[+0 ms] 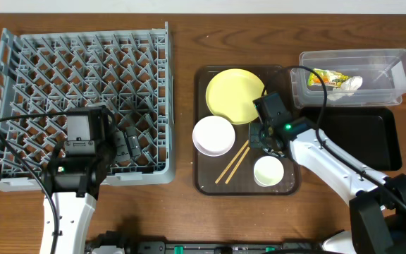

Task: Sort waste into correct bins and load items into the dishwasher rack
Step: 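Move the right gripper to the light-blue rice bowl and grasp its rim, then lift the blue bowl with the right gripper over the black tray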

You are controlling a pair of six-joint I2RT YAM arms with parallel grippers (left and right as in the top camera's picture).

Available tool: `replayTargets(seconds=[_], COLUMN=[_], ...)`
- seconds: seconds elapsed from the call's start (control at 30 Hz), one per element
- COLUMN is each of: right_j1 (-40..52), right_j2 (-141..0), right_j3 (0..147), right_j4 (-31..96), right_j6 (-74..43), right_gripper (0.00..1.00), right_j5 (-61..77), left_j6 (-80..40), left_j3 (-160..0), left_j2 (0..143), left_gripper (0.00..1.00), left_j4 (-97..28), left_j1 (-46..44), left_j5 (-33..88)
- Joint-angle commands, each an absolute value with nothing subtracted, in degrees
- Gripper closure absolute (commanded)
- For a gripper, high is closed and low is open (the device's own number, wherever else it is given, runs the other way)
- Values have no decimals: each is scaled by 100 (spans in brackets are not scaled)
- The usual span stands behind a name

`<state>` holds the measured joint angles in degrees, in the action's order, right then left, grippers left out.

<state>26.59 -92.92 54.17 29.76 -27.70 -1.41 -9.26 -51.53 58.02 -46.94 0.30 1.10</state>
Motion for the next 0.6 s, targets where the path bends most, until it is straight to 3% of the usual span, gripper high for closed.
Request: replayTargets(seconds=[0.0, 0.37, 0.57], right_j1=[2615, 2324, 1844], right_j2=[-9323, -9310, -9011], right_j3=[5850, 6901, 7048], right_j4=[3275, 4407, 4613], right_j6=[-2541, -2370, -2261], right_gripper=[99, 99, 99], right_j5=[-141, -158, 561], left_j6=[-1002, -1000, -1000], left_j3=[-5273, -5273, -5273], left_j2=[5800, 5800, 5800], left_gripper=[1, 1, 1], left_j4=[-4711, -4711, -4711], left_j1=[19, 19, 19], left_j5=[82, 82, 82])
